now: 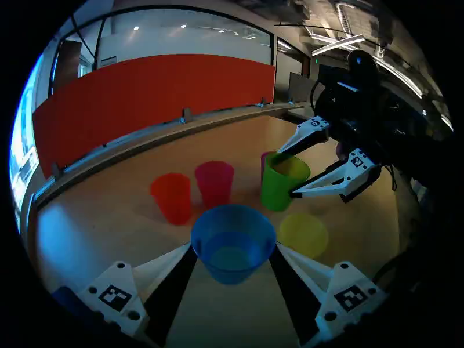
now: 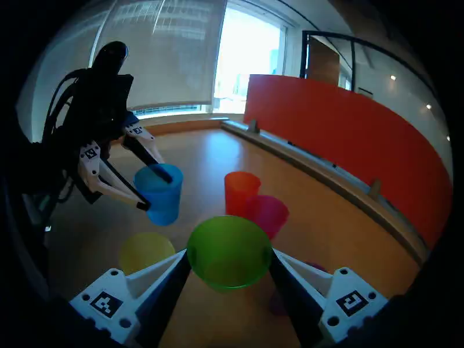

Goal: Pour water

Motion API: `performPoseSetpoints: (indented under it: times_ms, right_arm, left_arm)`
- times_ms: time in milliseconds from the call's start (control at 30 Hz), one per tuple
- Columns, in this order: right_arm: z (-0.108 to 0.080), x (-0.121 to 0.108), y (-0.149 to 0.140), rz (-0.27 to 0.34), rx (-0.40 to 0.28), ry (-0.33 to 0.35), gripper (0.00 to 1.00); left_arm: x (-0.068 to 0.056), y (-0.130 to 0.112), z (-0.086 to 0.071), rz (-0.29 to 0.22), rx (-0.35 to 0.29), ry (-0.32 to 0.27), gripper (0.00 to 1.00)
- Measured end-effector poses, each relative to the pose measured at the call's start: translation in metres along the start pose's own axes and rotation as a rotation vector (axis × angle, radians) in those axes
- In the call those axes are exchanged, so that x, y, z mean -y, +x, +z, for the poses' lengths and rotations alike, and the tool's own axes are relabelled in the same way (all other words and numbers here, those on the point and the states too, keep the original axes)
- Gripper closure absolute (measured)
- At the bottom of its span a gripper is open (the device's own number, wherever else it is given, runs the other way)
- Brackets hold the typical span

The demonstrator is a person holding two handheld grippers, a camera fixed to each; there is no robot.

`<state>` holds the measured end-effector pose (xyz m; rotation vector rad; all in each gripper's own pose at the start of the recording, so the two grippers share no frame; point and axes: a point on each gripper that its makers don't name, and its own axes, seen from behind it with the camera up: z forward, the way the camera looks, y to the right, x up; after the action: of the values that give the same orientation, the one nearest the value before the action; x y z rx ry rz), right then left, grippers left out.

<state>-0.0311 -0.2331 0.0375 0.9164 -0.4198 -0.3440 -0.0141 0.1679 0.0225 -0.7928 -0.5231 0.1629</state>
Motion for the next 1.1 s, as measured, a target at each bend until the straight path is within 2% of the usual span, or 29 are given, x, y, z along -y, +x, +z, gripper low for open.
performPoseSetpoints:
  times_ms: [267,567,867,1100]
  right_arm:
    - [-0.025,-0.005,0.041,0.004,-0.084,-0.035,0.08]
    - [-0.055,-0.009,0.084,0.018,-0.194,-0.061,0.07]
    - [-0.076,-0.004,0.108,0.028,-0.278,-0.065,0.07]
    - [-0.085,0.001,0.119,0.04,-0.325,-0.063,0.07]
  left_arm:
    - [0.003,0.032,-0.013,0.008,-0.077,0.026,0.15]
    - [0.004,0.074,-0.03,0.009,-0.204,0.046,0.15]
    - [-0.003,0.108,-0.046,0.009,-0.316,0.054,0.16]
    - [-0.005,0.124,-0.056,-0.013,-0.384,0.062,0.16]
